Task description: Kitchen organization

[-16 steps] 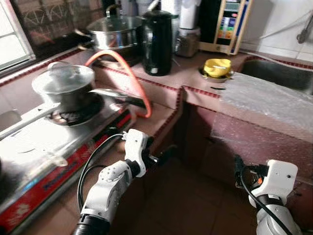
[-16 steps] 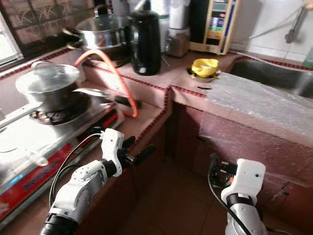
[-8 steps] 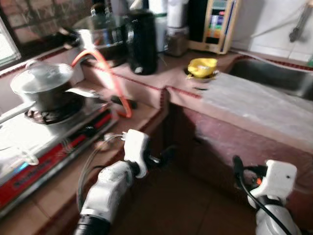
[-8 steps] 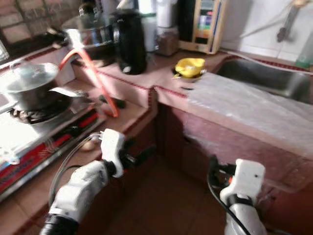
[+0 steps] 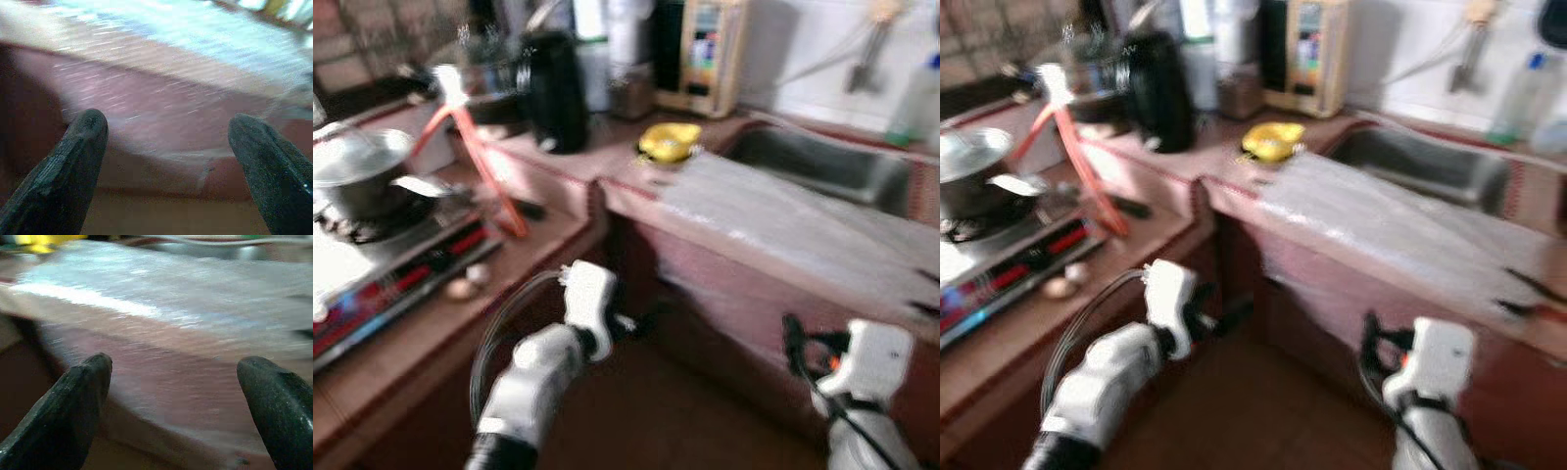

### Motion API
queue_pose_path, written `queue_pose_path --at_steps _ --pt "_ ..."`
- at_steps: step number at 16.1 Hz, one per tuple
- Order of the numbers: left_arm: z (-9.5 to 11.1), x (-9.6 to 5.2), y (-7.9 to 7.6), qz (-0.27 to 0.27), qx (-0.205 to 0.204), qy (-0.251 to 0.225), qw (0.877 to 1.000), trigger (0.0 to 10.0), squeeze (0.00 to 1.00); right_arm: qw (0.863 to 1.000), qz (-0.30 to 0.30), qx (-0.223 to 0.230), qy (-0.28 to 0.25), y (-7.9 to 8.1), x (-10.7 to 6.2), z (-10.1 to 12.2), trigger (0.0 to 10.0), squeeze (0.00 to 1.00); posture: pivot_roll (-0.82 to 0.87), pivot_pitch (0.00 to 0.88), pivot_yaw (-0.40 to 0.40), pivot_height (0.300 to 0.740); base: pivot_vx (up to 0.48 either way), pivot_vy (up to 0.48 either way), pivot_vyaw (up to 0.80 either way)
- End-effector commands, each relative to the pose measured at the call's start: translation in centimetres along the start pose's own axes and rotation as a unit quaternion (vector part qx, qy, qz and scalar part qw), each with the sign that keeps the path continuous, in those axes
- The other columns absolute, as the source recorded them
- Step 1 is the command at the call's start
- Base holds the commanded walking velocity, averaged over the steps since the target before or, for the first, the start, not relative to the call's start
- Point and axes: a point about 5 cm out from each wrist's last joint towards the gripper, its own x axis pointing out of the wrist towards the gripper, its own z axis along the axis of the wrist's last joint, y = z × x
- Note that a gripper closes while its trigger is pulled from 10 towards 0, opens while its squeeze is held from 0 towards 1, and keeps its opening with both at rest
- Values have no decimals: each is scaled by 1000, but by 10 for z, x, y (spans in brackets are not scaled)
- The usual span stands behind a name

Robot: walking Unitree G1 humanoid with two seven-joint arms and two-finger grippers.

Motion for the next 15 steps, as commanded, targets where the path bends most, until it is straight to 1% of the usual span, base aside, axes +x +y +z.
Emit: queue_pose_path --at_steps 1,3,5,6,7,8,10,11,13,15 --pt "6 -2 6 9 18 -4 1000 10000 0 1000 5 9 -9 4 0 5 10000 0 -74 0 50 740 0 -326 0" --pt "8 -1 8 15 23 -6 1000 10000 0 1000 5 11 -15 7 1 7 10000 0 -67 0 56 740 0 0 0" --pt "10 -1 12 35 27 -10 999 10000 0 1000 6 12 -18 8 2 9 10000 0 -62 0 57 740 0 0 0" --pt "11 -2 17 56 34 -13 998 10000 0 1000 6 12 -20 9 1 10 10000 0 -64 0 52 740 0 0 0" --pt "12 -2 19 61 33 -15 997 10000 0 1000 6 12 -20 10 1 10 10000 0 -59 0 42 740 0 0 0" --pt "16 0 21 58 49 -24 997 10000 0 1000 5 16 -19 10 -1 11 10000 0 -53 0 37 740 0 0 -775" --pt "18 1 26 80 66 -29 994 10000 0 1000 6 21 -12 11 -5 5 10000 0 -48 0 69 740 0 0 -781" --pt "22 2 27 94 59 -36 993 10000 0 1000 8 18 -14 13 -5 4 10000 0 -63 0 91 740 0 0 -781" --pt "20 3 25 89 68 -32 993 10000 0 1000 -9 23 -17 10 -3 3 10000 0 -68 0 101 740 0 0 -778" --pt "21 3 25 87 68 -41 993 10000 0 999 -6 19 -28 13 -2 10 10000 0 -88 0 106 740 0 0 -775"
